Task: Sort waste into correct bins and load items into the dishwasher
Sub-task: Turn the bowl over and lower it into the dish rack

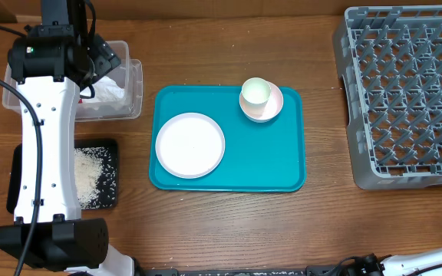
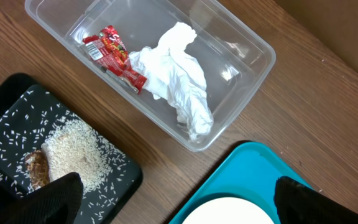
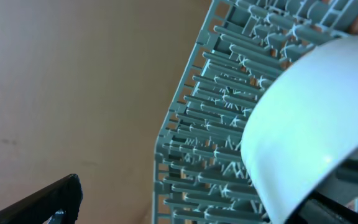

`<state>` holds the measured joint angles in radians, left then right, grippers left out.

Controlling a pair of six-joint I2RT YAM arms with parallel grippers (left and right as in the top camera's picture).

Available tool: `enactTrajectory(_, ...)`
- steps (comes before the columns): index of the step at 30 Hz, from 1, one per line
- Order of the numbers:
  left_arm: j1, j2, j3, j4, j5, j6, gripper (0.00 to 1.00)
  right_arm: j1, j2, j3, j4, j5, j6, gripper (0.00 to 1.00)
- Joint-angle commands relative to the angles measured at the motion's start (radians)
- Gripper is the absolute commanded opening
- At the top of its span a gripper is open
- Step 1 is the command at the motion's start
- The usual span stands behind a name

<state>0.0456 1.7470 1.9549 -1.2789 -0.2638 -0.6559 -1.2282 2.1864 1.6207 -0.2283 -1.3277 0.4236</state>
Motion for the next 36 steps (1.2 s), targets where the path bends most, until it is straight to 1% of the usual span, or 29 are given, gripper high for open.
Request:
enactTrajectory(1,-0.007,0.002,0.006,0.000,0.003,-0.014,1.00,-0.018,-0.055,0.002,0.005,-0.008,0.083,1.00)
enactTrajectory(3,-0.007,0.002,0.006,0.000,0.003,-0.014,1.00,-0.026,-0.090,0.002,0.002,0.006,0.088,1.00)
enactTrajectory(7,-0.007,0.002,0.006,0.000,0.003,-0.014,1.00,-0.038,-0.181,0.002,-0.013,0.081,0.143,1.00)
enactTrajectory(9,-0.007,0.002,0.006,0.000,0.003,-0.014,1.00,-0.039,-0.229,0.002,-0.024,0.130,0.199,1.00)
enactTrajectory(12,-0.007,0.002,0.006,0.000,0.003,-0.014,1.00,-0.041,-0.301,0.002,-0.098,0.231,0.287,1.00)
enactTrajectory(13,-0.007,0.002,0.006,0.000,0.003,-0.014,1.00,-0.041,-0.316,0.002,-0.122,0.261,0.297,1.00)
enactTrajectory(14,-0.007,0.002,0.006,0.000,0.003,-0.014,1.00,-0.041,-0.345,0.002,-0.152,0.346,0.288,1.00)
enactTrajectory(17,-0.007,0.002,0.006,0.000,0.003,-0.013,1.00,-0.032,-0.352,0.002,-0.165,0.372,0.196,1.00)
enactTrajectory(19,-0.007,0.002,0.006,0.000,0.003,-0.014,1.00,-0.027,-0.348,0.002,-0.224,0.422,0.148,1.00)
enactTrajectory(21,-0.007,0.002,0.006,0.000,0.003,-0.014,1.00,-0.021,-0.346,0.002,-0.267,0.480,0.115,1.00)
enactTrajectory(23,-0.007,0.002,0.006,0.000,0.003,-0.014,1.00,-0.014,-0.345,0.002,-0.274,0.517,0.114,1.00)
enactTrajectory(25,-0.007,0.002,0.006,0.000,0.003,-0.014,1.00,-0.006,-0.345,0.002,-0.241,0.498,0.119,1.00)
enactTrajectory(28,-0.007,0.002,0.006,0.000,0.003,-0.014,1.00,0.013,-0.345,0.002,-0.179,0.363,0.119,1.00)
enactTrajectory(31,-0.007,0.002,0.006,0.000,0.003,-0.014,1.00,0.046,-0.345,0.002,-0.155,0.356,0.124,1.00)
enactTrajectory(34,-0.007,0.002,0.006,0.000,0.003,-0.014,1.00,0.134,-0.345,0.002,-0.192,0.423,0.015,1.00)
enactTrajectory(36,-0.007,0.002,0.006,0.000,0.003,-0.014,1.00,0.204,-0.345,0.006,-0.269,0.579,-0.061,1.00)
